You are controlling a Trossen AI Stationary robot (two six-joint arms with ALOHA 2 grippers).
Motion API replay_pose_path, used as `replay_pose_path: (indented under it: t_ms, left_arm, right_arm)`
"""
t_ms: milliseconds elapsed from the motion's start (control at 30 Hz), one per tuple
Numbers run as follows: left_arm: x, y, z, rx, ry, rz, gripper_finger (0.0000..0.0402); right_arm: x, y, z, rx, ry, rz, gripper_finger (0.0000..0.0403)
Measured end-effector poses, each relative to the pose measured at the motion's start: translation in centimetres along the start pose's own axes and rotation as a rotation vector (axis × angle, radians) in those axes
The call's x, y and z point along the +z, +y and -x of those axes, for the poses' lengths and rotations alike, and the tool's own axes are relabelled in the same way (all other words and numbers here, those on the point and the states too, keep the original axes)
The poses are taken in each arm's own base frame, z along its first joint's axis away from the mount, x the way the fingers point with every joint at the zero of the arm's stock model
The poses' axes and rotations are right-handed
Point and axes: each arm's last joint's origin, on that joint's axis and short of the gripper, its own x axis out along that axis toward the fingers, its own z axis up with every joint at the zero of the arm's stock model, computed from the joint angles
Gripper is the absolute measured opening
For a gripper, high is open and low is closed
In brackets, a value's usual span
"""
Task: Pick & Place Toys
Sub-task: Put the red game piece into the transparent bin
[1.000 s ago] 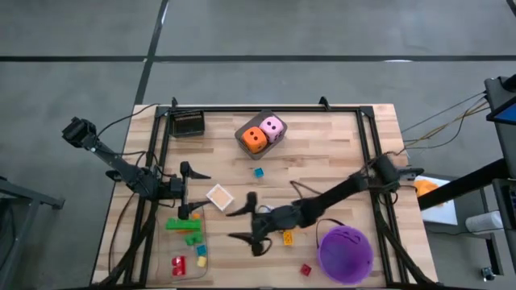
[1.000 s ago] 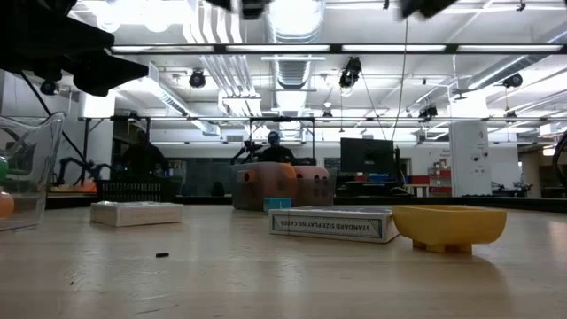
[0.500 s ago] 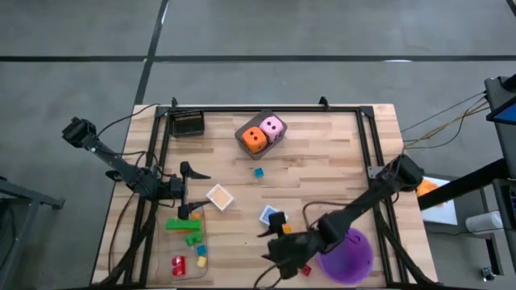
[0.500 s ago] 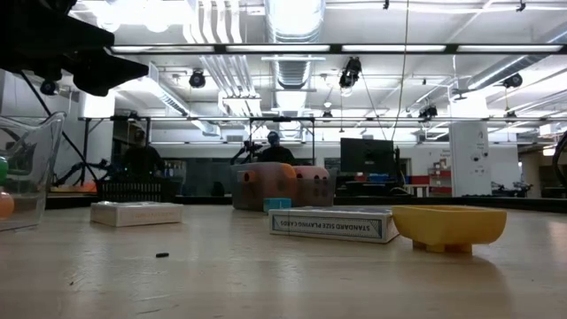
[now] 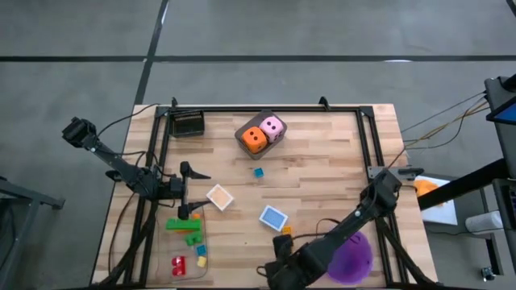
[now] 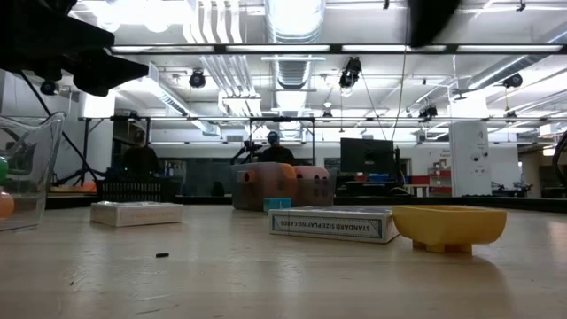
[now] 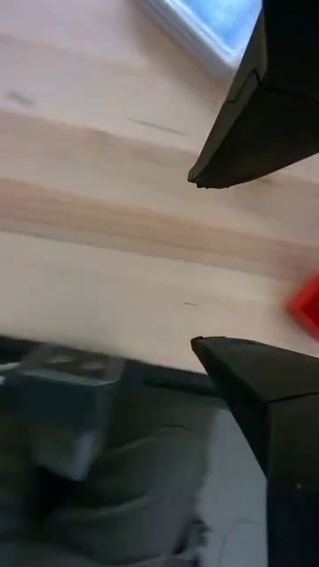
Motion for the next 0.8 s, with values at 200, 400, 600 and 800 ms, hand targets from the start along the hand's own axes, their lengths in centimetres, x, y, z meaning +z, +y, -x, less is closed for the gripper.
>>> replay_pose_path:
  t_ms: [200,400,600,800]
  left_arm:
    - [0.0,0.0,0.0,0.000,0.000,0.000,0.0399]
    - [0.0,0.0,0.0,0.000,0.001,0.000,0.0399]
    - [0.0,0.0,0.0,0.000,0.001,0.000,0.0399]
    - [0.0,0.0,0.0,0.000,0.001,0.002,0.0399]
  right_arm:
    - [-0.2,1.1,-0.7,0.027,0.182,-0.078,0.0280]
    - [-1.1,2.0,-1.8,0.025,0.267,-0.081,0.0280]
    - [-2.2,2.0,-2.8,-0.003,0.341,-0.078,0.0280]
    - [-3.0,1.7,-3.6,-0.029,0.385,-0.063,0.0280]
